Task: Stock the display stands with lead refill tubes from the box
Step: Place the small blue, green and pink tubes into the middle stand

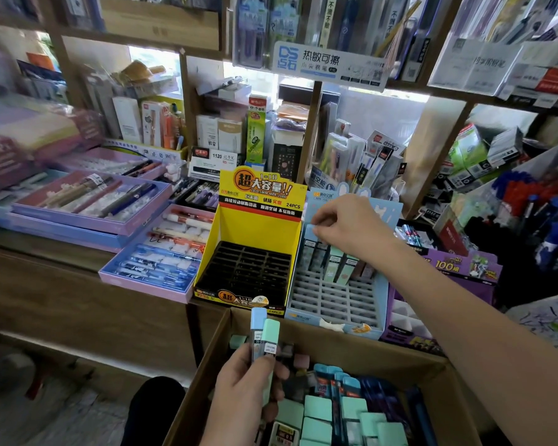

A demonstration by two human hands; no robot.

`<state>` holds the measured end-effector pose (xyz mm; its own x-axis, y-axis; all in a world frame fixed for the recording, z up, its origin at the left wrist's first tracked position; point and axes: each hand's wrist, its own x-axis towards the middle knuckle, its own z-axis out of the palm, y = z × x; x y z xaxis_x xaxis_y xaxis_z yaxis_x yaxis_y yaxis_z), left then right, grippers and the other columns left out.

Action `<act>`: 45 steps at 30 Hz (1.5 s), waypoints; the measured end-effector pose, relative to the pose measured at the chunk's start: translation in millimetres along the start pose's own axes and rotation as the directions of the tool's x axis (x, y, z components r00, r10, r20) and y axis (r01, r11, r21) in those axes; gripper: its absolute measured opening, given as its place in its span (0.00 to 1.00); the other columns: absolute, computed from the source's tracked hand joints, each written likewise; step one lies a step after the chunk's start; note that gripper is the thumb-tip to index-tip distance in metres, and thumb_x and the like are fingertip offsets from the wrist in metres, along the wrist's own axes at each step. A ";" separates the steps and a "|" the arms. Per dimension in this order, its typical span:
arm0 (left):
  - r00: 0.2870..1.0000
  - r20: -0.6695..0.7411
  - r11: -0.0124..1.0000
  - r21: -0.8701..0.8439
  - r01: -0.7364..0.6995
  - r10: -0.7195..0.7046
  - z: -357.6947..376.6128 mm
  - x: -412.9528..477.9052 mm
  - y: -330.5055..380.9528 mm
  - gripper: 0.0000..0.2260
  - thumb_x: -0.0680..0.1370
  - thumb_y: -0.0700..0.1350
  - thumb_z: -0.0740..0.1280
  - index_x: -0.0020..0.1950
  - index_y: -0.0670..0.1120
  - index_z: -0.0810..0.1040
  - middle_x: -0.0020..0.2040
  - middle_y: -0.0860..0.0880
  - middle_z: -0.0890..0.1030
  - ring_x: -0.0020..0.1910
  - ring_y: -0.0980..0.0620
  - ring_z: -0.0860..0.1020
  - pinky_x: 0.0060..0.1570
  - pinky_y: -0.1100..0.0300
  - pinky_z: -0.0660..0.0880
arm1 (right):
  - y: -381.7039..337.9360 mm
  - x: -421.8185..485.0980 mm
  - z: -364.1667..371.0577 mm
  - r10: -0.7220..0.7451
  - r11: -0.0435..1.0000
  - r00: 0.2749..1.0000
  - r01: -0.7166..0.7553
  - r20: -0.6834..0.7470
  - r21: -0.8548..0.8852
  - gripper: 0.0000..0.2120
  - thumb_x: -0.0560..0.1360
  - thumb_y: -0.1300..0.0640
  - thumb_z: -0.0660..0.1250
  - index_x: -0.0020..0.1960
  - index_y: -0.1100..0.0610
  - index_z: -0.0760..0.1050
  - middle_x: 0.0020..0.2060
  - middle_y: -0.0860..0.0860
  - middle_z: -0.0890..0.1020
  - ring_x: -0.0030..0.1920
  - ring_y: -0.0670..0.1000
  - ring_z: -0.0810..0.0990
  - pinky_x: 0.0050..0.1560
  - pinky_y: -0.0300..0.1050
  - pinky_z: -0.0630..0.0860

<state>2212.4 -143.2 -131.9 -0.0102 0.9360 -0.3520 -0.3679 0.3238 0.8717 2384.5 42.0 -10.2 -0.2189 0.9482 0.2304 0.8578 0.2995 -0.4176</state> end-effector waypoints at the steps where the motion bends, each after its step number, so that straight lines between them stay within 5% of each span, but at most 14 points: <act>1: 1.000 0.003 1.000 -0.002 0.002 -0.002 -0.2 0.4 -0.3 0.12 0.82 0.37 0.61 0.45 0.45 0.84 0.35 0.44 0.84 0.26 0.50 0.72 0.22 0.61 0.64 | -1.4 0.2 0.3 0.009 1.000 1.000 -0.009 0.004 0.003 0.04 0.75 0.63 0.75 0.49 0.57 0.86 0.40 0.51 0.87 0.40 0.46 0.84 0.48 0.39 0.81; 3: 1.000 0.002 1.000 -0.009 0.007 -0.007 -1.5 1.5 -1.3 0.11 0.81 0.36 0.61 0.47 0.42 0.83 0.35 0.42 0.83 0.25 0.49 0.73 0.23 0.61 0.65 | -5.1 -0.7 0.0 0.005 1.000 0.999 -0.004 0.031 -0.021 0.05 0.75 0.64 0.74 0.44 0.55 0.82 0.34 0.48 0.83 0.40 0.49 0.84 0.51 0.49 0.83; 8: 1.000 0.009 0.999 -0.038 0.002 -0.002 -4.0 3.3 -2.2 0.12 0.81 0.37 0.60 0.49 0.39 0.83 0.36 0.39 0.82 0.26 0.47 0.75 0.23 0.58 0.68 | -9.1 0.3 1.3 -0.011 0.996 0.996 0.019 0.093 -0.081 0.05 0.76 0.67 0.72 0.47 0.60 0.86 0.31 0.44 0.79 0.41 0.51 0.85 0.53 0.51 0.84; 14: 0.999 0.039 0.995 -0.101 -0.005 0.009 -1.7 -1.5 1.3 0.11 0.83 0.37 0.60 0.51 0.38 0.82 0.40 0.36 0.85 0.28 0.47 0.77 0.23 0.59 0.70 | -13.7 -12.9 -0.8 -0.060 0.993 0.998 0.060 0.004 -0.106 0.08 0.79 0.63 0.70 0.53 0.59 0.87 0.47 0.52 0.88 0.46 0.50 0.84 0.56 0.48 0.81; 18: 0.997 0.067 0.988 -0.150 -0.026 0.037 2.8 -6.3 4.7 0.14 0.81 0.42 0.63 0.44 0.45 0.87 0.43 0.37 0.87 0.29 0.49 0.79 0.26 0.58 0.73 | -16.6 -47.4 -0.7 0.003 0.983 1.000 0.002 -0.024 0.186 0.05 0.76 0.60 0.75 0.47 0.51 0.87 0.32 0.40 0.83 0.36 0.41 0.83 0.43 0.28 0.77; 22: 0.996 0.056 0.984 -0.168 -0.058 0.068 7.8 -9.1 3.9 0.10 0.78 0.44 0.65 0.48 0.44 0.87 0.46 0.37 0.86 0.32 0.48 0.81 0.27 0.59 0.73 | -16.1 -90.5 8.7 0.038 0.870 0.986 -0.113 0.163 0.480 0.08 0.77 0.59 0.74 0.43 0.47 0.85 0.34 0.49 0.87 0.34 0.49 0.86 0.39 0.37 0.82; 32: 0.991 0.085 0.993 -0.062 -0.100 0.105 8.9 -9.2 -1.8 0.11 0.73 0.49 0.69 0.50 0.45 0.86 0.46 0.38 0.86 0.35 0.47 0.82 0.30 0.59 0.75 | -3.0 -137.0 42.8 0.027 0.611 0.949 -0.263 0.313 0.746 0.04 0.75 0.60 0.77 0.46 0.52 0.87 0.40 0.59 0.87 0.36 0.55 0.86 0.35 0.42 0.82; 45: 0.998 0.069 0.990 -0.144 0.000 0.010 7.1 -5.3 -2.5 0.14 0.84 0.43 0.59 0.52 0.35 0.81 0.41 0.35 0.86 0.27 0.47 0.81 0.23 0.60 0.74 | 28.6 -116.2 -4.0 0.238 0.605 0.971 -0.120 -0.035 0.787 0.06 0.75 0.62 0.76 0.52 0.59 0.84 0.39 0.57 0.87 0.39 0.55 0.87 0.38 0.42 0.83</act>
<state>2220.0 -148.0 -129.8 0.0508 0.9465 -0.3187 -0.4976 0.3007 0.8136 2436.4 -60.0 -45.4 0.0085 0.9879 0.1550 0.1797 0.1510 -0.9721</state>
